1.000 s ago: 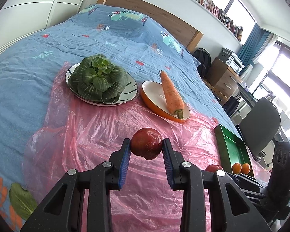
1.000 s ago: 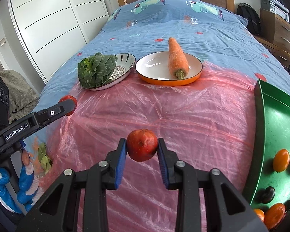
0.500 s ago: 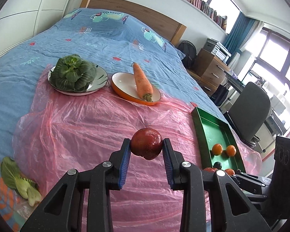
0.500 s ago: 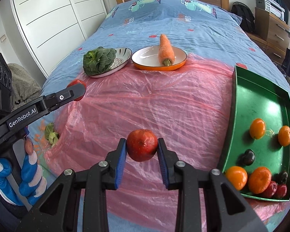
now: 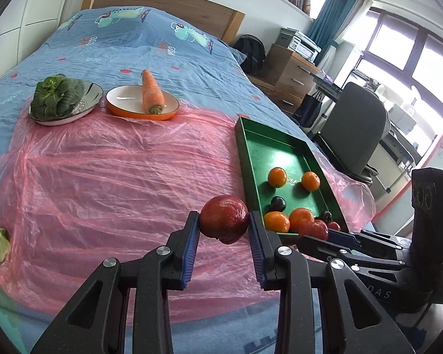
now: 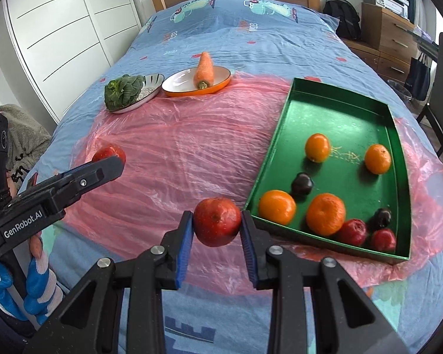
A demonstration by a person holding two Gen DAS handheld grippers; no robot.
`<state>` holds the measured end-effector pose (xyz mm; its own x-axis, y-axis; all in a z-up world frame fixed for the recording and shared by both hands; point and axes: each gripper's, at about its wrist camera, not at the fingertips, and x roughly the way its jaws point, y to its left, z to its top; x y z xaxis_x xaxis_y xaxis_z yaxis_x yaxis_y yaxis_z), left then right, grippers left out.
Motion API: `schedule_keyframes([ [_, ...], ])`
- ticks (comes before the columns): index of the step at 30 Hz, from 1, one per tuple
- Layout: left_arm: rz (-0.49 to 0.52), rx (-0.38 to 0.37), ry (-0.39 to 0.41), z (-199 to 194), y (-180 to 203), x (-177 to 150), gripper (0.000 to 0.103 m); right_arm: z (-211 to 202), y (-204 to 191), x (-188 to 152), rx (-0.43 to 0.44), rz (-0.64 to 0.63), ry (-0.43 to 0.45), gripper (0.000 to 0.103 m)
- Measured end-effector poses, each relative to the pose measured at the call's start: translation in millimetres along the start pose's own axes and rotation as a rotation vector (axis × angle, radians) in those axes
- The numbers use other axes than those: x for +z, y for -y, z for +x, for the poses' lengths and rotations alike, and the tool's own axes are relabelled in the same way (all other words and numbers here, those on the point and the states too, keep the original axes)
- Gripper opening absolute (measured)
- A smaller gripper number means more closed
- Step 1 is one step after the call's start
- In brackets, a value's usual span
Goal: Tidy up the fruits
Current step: 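Carry both red apples over the green tray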
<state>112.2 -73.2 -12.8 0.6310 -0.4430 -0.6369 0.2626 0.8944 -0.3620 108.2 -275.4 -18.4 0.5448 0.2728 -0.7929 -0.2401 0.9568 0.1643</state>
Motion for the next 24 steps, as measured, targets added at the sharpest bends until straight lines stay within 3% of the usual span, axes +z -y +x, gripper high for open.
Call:
schedule_keyframes([
  [12,0.061,-0.025,-0.063,19,53,-5,0.028,-27,69,-23,-0.053,0.097,0.031,0.051],
  [24,0.069,-0.048,-0.083,53,74,20,0.028,-32,117,-8,-0.106,0.130,0.084,0.051],
])
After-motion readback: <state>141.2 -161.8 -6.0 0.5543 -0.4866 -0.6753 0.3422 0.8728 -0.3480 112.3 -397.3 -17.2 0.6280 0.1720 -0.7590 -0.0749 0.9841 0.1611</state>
